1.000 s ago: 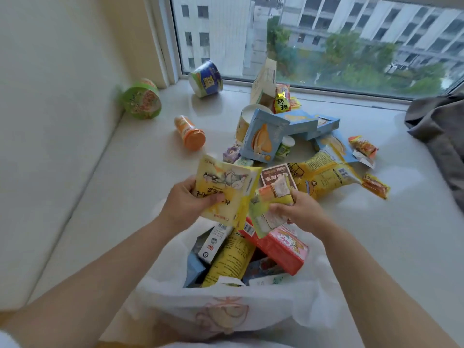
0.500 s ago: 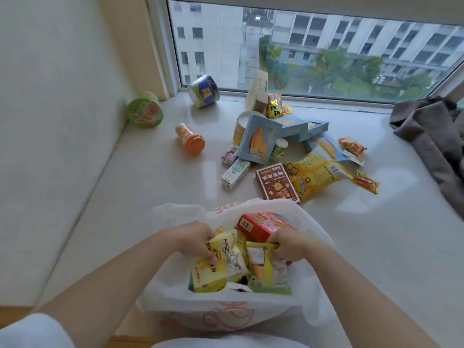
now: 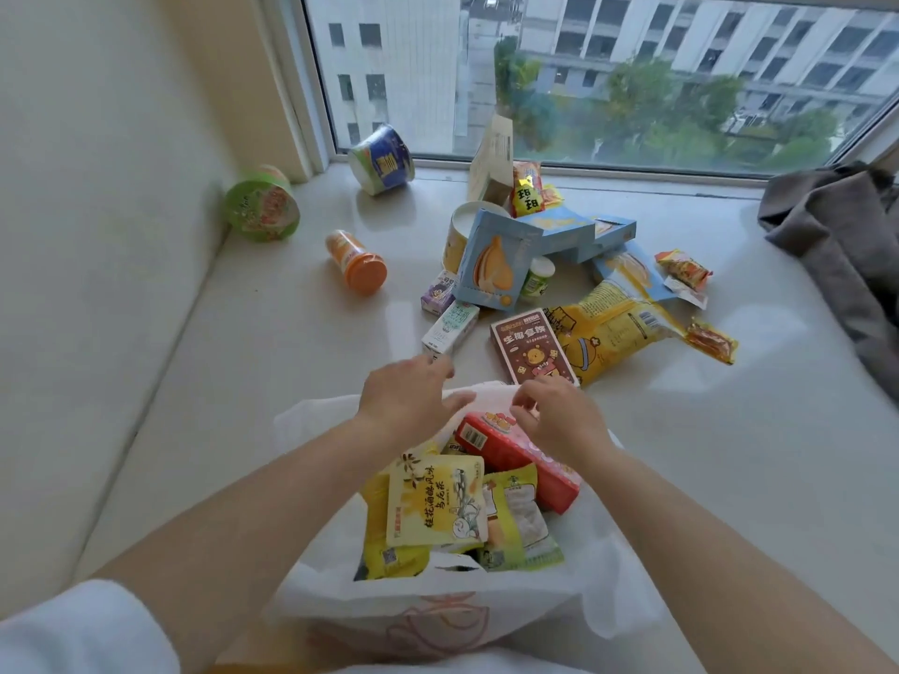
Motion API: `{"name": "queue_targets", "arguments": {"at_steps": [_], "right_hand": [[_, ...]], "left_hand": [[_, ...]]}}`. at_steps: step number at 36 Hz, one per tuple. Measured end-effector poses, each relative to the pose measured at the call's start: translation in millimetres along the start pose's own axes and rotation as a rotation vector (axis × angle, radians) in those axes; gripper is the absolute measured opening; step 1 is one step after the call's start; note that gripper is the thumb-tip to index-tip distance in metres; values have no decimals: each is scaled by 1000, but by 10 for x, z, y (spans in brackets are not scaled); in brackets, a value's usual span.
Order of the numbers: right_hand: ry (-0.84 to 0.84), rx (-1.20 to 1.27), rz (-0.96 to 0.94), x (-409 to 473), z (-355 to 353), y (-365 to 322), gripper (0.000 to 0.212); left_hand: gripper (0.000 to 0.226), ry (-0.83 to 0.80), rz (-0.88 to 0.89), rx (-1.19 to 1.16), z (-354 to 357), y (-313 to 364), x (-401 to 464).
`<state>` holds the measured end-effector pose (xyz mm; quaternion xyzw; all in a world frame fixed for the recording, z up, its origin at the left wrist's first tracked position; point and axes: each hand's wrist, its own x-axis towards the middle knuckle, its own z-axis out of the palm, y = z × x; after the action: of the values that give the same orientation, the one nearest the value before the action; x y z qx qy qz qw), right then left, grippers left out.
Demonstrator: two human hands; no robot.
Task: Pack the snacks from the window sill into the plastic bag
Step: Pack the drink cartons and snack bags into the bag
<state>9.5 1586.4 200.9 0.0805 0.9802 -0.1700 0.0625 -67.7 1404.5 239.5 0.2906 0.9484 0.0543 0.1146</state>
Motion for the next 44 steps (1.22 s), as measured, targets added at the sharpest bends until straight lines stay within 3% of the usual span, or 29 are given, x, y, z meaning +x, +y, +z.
{"name": "queue_targets", "arguments": {"at_steps": [5,9,12,17,23,29,33,38,44], "right_hand": [[-8,162,248,309,-89,184,17],[-145,202,375,611,-40,411,19],[-237,240,459,856,75,566,39],[-115,163,623,1199,261,755,72],[-208,222,779,1476,470,861,102],[-279,196,767,1589,647,957,101],[-351,298,738,1626,638,1071,77],[-268,388,745,1570,641,1018,68],[-195,431,731,1480,572,942,65]], "left_hand": [[40,-67,-105,8,-62,10,578],[42,-158,-203,-2,66,-34,1008],[46,-205,-262,-22,255,-126,1299],[55,-268,-376,-92,607,-275,1650],[72,-264,-421,-112,929,-344,1984],[75,-253,-570,-368,1228,-266,2148],[74,-205,-657,-428,1392,-191,2108],[71,-246,-655,-400,1416,-87,2101],[52,-253,-616,-444,1295,-158,2041]]}}
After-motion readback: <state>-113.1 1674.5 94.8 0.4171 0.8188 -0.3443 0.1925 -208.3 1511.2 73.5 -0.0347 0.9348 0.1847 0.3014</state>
